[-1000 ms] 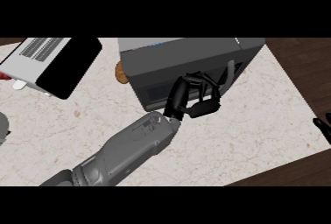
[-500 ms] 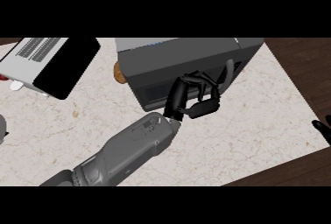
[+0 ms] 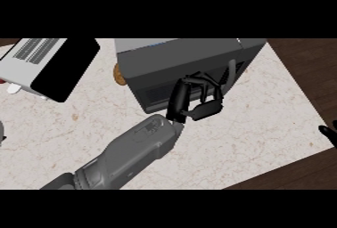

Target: Pick up the milk, place it into the microwave and close the microwave

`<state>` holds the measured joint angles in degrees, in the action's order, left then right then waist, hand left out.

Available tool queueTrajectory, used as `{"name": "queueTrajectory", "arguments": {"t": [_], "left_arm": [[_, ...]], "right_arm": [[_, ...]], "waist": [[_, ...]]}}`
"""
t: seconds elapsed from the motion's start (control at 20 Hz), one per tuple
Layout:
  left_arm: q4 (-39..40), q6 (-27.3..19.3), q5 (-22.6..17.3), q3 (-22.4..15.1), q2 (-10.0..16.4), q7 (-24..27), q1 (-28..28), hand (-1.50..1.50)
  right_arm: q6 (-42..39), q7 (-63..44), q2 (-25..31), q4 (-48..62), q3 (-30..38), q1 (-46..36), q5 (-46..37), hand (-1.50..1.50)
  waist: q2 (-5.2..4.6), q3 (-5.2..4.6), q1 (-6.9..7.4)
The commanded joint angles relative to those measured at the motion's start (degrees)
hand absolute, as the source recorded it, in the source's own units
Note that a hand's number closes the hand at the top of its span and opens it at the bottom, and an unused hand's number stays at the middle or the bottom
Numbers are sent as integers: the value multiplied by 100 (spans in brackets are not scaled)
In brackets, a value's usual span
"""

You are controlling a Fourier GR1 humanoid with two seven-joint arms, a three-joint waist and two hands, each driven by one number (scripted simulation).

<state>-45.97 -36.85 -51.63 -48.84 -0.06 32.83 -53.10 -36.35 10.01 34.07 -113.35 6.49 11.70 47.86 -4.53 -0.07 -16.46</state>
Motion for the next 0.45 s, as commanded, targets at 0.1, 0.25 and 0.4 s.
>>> {"name": "queueTrajectory", "arguments": {"t": [0.1,0.25,0.4], "left_arm": [[685,-60,-199,382,5,99,-283,150],[663,-123,-273,365,5,192,-286,150],[713,-124,-325,333,5,163,-379,150]], "right_arm": [[-41,-48,72,-93,4,12,164,-150],[11,-107,97,-135,-29,-34,159,-150],[-25,-160,169,-166,-25,3,223,-150]], "waist": [[-89,-7,-60],[-109,-14,-40],[-100,-5,-100]]}}
